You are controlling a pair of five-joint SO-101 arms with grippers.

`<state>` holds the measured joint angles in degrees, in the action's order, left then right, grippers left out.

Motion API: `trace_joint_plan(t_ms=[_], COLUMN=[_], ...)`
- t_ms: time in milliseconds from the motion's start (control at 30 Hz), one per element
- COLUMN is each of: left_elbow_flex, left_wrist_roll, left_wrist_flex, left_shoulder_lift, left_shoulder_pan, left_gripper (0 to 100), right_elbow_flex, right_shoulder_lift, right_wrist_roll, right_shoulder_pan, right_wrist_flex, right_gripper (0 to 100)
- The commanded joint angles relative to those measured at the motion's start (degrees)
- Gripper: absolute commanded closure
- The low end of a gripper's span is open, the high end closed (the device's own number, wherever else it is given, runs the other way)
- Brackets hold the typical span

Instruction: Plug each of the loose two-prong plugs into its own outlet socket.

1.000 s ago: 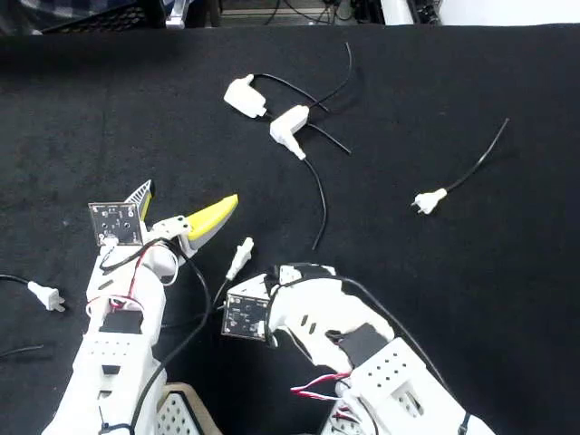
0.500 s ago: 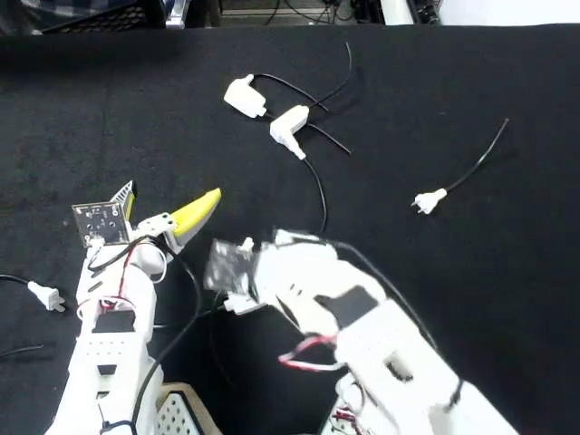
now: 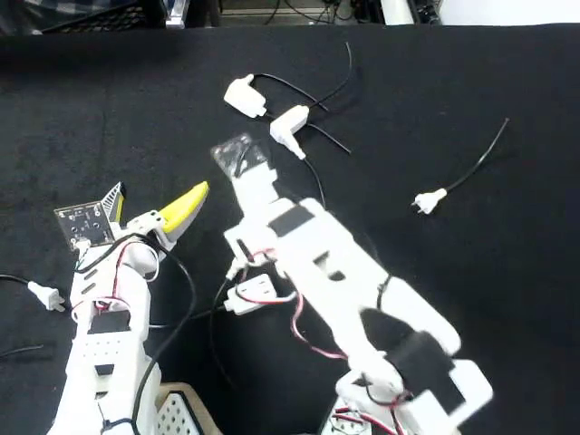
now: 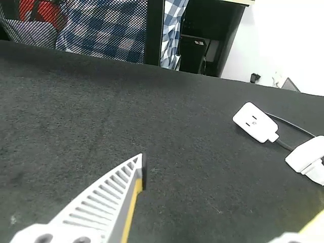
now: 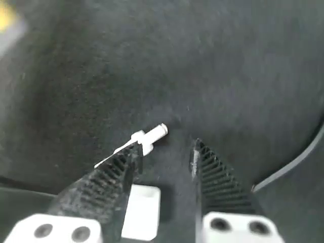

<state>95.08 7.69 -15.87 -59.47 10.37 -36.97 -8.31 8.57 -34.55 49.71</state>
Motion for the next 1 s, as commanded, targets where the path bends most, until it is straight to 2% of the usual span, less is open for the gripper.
trace_joint_plan(t_ms=[0, 200, 367, 667, 967], left_elbow_flex=[-1.45, -1.27, -1.10, -1.01, -0.84], left_wrist_roll=[0.35, 0.35, 0.35, 0.35, 0.26], left_wrist_flex=[-1.14, -1.14, -1.14, -1.05, -1.14], left_shoulder_lift=[0.00, 0.00, 0.00, 0.00, 0.00], left_shoulder_pan=[0.22, 0.13, -1.19, -1.27, -1.36], left_gripper=[48, 48, 48, 48, 48], right_elbow_flex=[11.03, 13.58, 11.91, 6.64, 6.11], right_shoulder_lift=[3.38, 5.93, 5.93, 5.93, 5.85], right_wrist_roll=[10.99, 17.32, 23.91, 26.29, 26.20], right_shoulder_pan=[0.88, -3.08, -6.95, -7.30, -5.27], right_wrist_flex=[9.76, 14.15, 9.49, 0.35, 3.78], right_gripper=[84.0, 83.8, 83.8, 83.9, 83.9])
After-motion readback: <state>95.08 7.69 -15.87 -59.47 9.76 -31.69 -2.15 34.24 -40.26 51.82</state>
